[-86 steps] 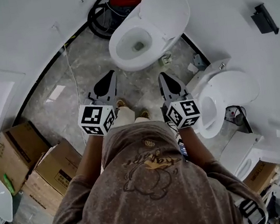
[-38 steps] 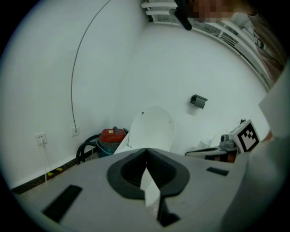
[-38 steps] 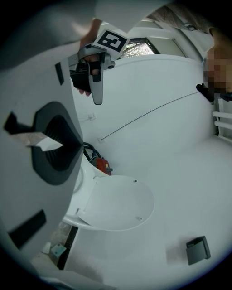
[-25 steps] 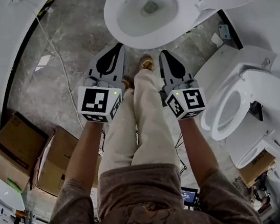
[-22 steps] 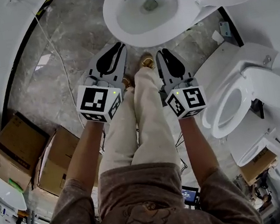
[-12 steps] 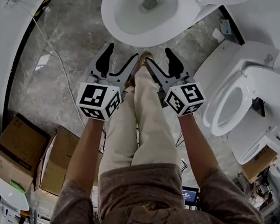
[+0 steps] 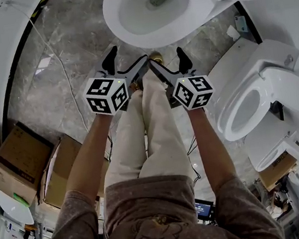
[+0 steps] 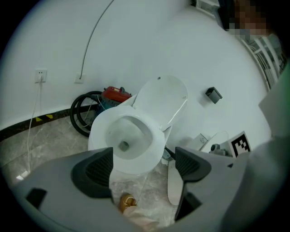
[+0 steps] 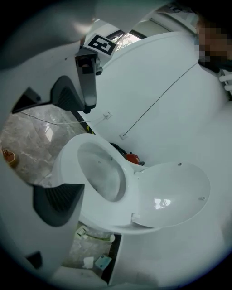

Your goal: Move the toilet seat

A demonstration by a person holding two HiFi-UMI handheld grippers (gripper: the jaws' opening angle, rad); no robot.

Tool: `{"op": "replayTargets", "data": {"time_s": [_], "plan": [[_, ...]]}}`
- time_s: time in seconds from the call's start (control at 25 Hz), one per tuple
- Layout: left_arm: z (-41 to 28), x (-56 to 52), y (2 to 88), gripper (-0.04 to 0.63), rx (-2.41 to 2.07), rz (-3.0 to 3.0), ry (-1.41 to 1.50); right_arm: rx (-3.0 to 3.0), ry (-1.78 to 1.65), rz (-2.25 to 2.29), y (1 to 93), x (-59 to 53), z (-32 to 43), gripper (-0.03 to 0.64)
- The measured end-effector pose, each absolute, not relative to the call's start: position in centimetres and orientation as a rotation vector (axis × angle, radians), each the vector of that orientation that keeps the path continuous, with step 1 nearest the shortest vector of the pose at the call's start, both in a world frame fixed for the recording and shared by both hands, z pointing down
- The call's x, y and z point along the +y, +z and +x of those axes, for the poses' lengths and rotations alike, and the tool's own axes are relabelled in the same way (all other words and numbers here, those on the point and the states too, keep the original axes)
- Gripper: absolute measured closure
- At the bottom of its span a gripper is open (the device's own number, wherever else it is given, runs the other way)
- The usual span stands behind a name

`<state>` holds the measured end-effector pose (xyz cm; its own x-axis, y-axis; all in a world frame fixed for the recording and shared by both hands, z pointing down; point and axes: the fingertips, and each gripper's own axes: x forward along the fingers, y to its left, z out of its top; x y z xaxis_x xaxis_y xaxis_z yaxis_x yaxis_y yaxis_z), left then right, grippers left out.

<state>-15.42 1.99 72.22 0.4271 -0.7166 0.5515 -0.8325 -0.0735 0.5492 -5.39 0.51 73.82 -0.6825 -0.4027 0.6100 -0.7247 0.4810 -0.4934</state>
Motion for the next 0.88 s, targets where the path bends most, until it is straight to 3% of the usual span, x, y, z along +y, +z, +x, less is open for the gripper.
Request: {"op": "replayTargets", "data": {"time_s": [0.88], "plan": [[-15.3, 0.0, 84.0, 0.175, -1.275, 1.64, 0.304, -2.159, 1.175, 0.963, 83.4, -0.7, -4.6, 0.123]]}}
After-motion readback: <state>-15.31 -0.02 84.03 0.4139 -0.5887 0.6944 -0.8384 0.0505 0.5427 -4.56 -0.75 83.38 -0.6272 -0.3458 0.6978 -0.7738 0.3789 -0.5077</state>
